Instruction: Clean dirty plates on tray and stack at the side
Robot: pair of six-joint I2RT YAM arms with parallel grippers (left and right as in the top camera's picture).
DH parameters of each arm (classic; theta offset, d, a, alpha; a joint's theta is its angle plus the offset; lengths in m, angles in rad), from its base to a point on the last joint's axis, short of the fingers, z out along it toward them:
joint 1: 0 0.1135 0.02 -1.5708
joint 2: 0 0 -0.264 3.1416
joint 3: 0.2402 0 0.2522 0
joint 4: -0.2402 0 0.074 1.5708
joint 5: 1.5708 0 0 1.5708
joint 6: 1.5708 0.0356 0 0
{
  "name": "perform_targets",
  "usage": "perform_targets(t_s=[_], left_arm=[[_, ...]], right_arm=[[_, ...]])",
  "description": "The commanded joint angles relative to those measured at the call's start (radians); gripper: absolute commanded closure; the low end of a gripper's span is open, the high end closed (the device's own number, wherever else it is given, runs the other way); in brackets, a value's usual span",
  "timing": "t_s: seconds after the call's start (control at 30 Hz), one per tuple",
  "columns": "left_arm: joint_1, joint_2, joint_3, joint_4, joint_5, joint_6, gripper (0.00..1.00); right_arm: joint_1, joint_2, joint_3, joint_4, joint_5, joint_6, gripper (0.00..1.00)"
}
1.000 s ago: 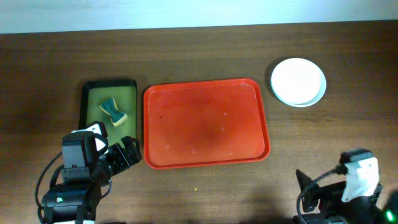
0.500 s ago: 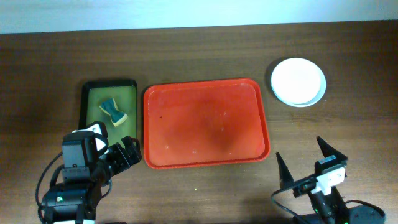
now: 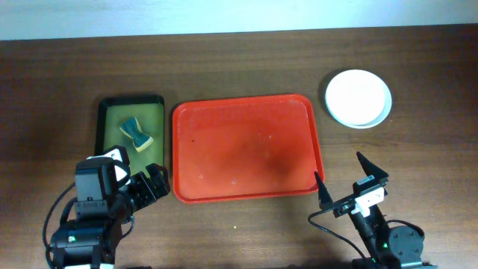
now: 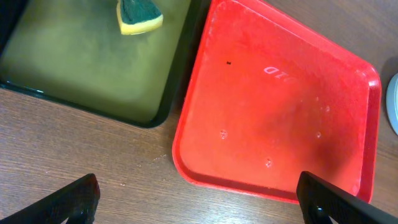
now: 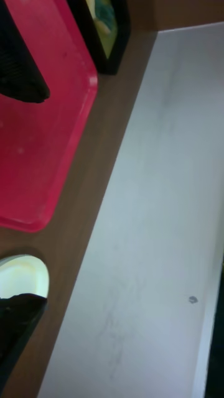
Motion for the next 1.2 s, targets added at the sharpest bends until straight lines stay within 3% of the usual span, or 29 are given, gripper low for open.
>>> perform_targets(t_s=[0.0,0.37,0.6,1.17], left_arm=[[0.002,-0.002,-0.008,0.0,0.01,-0.009,0.01],[0.002,-0.002,-0.008,0.0,0.01,-0.009,0.01],[0.002,-0.002,-0.008,0.0,0.01,-0.009,0.01],[0.002,-0.002,-0.008,0.0,0.01,-0.009,0.01]], right_arm=[[0.01,-0.011,-0.046,0.041,0.041,0.0,0.01],[0.01,-0.011,-0.115,0.14,0.143,0.001,0.01],[0.01,-0.011,-0.115,-0.022,0.269,0.035,0.01],[-0.007,-0.011,-0.115,-0.021,0.308,0.064,0.01]])
